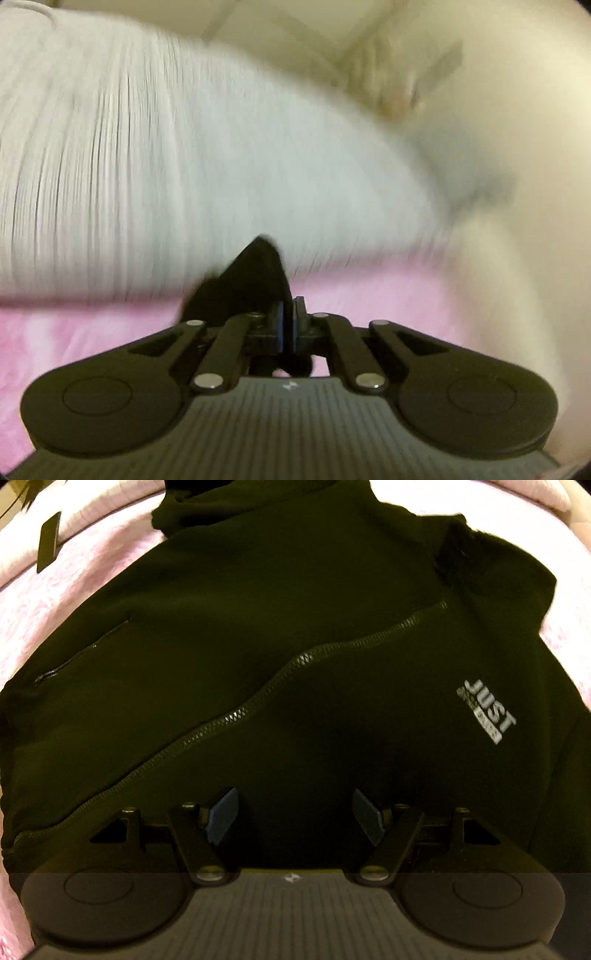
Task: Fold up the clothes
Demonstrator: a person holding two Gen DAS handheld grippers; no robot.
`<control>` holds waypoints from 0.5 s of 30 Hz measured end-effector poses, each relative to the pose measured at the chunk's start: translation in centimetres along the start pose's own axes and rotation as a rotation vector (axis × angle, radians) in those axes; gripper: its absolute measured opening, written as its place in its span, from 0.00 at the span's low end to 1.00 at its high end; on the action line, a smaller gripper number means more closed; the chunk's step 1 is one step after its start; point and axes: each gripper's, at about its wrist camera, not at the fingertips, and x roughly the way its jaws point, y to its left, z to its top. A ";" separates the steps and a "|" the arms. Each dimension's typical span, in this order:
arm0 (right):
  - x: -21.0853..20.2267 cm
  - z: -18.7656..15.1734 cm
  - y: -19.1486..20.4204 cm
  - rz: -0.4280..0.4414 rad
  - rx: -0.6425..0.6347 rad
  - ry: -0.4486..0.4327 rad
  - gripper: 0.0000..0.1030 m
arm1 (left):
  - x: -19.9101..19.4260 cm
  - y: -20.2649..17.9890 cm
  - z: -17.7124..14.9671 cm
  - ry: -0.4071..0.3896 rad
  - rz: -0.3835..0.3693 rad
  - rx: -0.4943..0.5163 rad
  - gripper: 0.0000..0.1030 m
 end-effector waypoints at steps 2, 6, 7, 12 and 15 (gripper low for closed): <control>-0.1 0.4 0.0 -0.004 -0.013 -0.011 0.69 | -1.5 -0.4 3.5 -0.126 -0.025 -0.061 0.01; -0.5 1.1 -0.3 -0.010 -0.002 -0.032 0.69 | -3.7 -0.6 8.0 -0.337 0.020 -0.115 0.01; -0.6 1.2 -0.3 -0.011 0.001 -0.035 0.69 | -4.1 -0.5 8.8 -0.385 0.043 -0.127 0.01; -0.6 1.1 -0.3 -0.016 0.010 -0.037 0.69 | -4.0 -0.1 10.3 -0.485 0.143 -0.137 0.00; -0.8 0.8 -0.3 -0.016 0.010 -0.026 0.69 | -3.6 1.0 10.3 -0.473 0.205 -0.138 0.00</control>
